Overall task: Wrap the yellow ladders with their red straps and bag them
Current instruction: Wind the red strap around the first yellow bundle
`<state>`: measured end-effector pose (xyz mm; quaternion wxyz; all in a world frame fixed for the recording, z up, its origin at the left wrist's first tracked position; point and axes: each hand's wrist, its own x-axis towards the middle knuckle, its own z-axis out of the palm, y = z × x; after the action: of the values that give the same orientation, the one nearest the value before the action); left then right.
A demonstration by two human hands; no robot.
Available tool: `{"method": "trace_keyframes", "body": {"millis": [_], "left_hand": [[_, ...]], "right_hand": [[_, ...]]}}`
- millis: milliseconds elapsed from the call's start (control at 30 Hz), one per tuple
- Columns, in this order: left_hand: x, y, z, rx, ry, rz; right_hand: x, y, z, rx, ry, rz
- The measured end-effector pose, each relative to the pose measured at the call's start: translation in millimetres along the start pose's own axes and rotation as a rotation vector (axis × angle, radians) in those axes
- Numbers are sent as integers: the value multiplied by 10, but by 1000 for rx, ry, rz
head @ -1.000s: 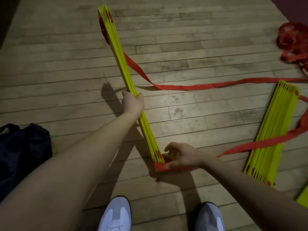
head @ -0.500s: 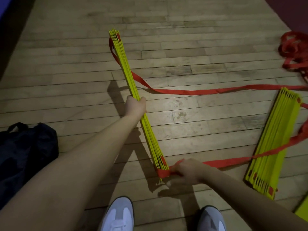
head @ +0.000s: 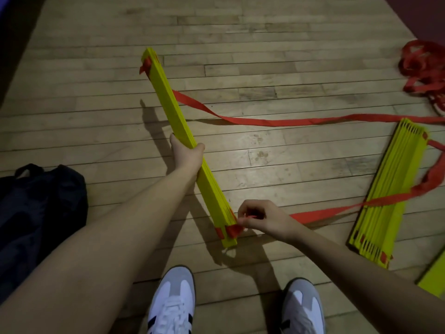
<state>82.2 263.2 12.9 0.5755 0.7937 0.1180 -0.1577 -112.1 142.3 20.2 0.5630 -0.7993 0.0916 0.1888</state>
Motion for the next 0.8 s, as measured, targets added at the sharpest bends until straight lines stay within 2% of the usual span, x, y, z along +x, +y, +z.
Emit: {"method": "trace_keyframes", "body": {"millis": [133, 300, 433, 533, 633, 800], "left_hand": [[6, 29, -15, 30, 0, -22], [0, -35, -97, 97, -95, 2], [-34, 42, -138, 213, -237, -23], [-69, 97, -138, 251, -346, -69], [-161, 125, -147, 310, -459, -38], [-307, 119, -217, 344, -709, -83]], "right_hand": [[-45, -47, -66, 34, -2, 7], [-45, -7, -245, -188, -96, 65], [107, -67, -256, -286, 15, 40], [252, -141, -233, -510, 56, -86], [366, -208, -243, -731, 54, -188], [449, -140, -316, -823, 240, -184]]}}
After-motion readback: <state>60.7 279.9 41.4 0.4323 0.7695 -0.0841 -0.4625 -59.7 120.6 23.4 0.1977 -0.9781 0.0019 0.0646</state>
